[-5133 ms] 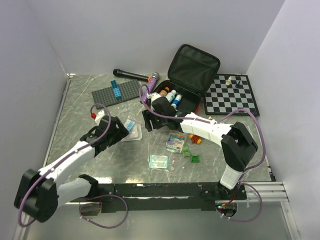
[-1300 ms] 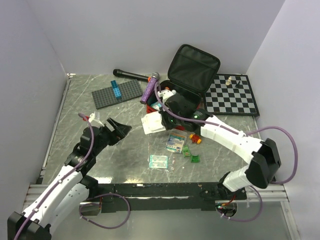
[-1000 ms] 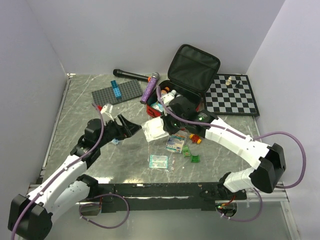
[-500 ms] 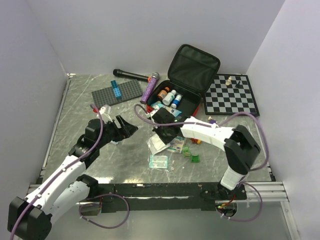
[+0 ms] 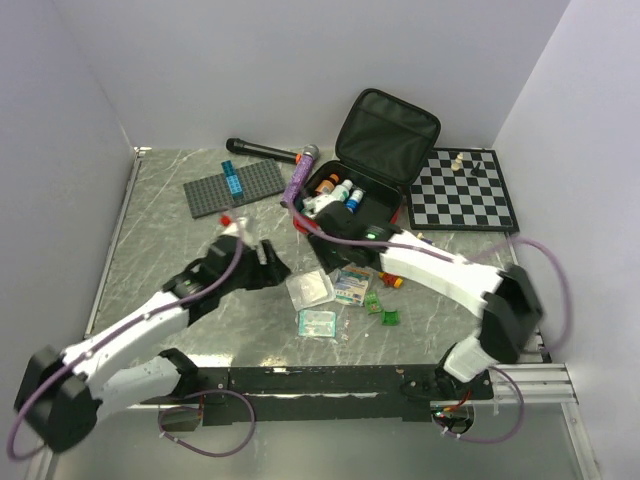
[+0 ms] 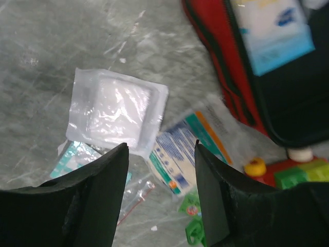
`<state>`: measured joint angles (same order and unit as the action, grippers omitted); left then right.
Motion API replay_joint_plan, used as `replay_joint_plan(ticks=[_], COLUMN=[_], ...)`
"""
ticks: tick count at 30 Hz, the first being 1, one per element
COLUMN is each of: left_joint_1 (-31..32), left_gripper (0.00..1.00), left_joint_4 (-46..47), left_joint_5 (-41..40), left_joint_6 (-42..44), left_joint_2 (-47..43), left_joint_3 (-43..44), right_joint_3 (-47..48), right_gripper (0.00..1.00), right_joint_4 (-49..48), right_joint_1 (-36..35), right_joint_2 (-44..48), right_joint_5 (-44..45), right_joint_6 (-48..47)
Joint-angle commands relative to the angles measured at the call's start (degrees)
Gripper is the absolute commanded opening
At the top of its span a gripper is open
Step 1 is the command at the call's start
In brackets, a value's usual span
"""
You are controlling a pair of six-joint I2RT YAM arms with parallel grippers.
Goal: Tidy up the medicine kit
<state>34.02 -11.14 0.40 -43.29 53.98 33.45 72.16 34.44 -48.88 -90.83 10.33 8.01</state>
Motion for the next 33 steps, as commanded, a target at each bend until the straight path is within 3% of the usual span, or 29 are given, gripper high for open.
replay_joint_plan(ticks=[1,11,19,26,30,33], left_joint_1=[8.6,14.4,17.7,18.6,18.8,18.9], left_gripper=[0.72,0.45,0.51,0.51,0.45,0.31], left_joint_4=[-1.8,-4.1,-5.6,-7.1,-7.9,-7.9], left_joint_5=[-6.9,-6.3,-10.9,-13.6,-15.8,-16.2], left_joint_6=[5.0,15.1,16.2,16.6,16.1,15.7], left_joint_2=[8.3,27.0,40.1,46.0,47.6,47.7], left_joint_3=[8.1,16.8,23.8,27.5,27.8,27.6], right_joint_3=[-7.1,-22.2,-25.8,-27.5,-28.5,-29.0], right_gripper=[0.6,0.57,0.57,0.57,0.57,0.56], right_joint_4=[-0.6,0.8,0.2,0.4,0.7,1.0], right_joint_1=[1.5,1.6,1.4,1.5,1.4,1.5], right_joint_2=[13.5,33.0,36.9,39.4,42.0,43.4], right_joint_5=[4.4,1.8,-0.1,-0.7,-0.4,-0.2], right_joint_6=[7.0,12.2,12.5,12.1,12.2,12.4])
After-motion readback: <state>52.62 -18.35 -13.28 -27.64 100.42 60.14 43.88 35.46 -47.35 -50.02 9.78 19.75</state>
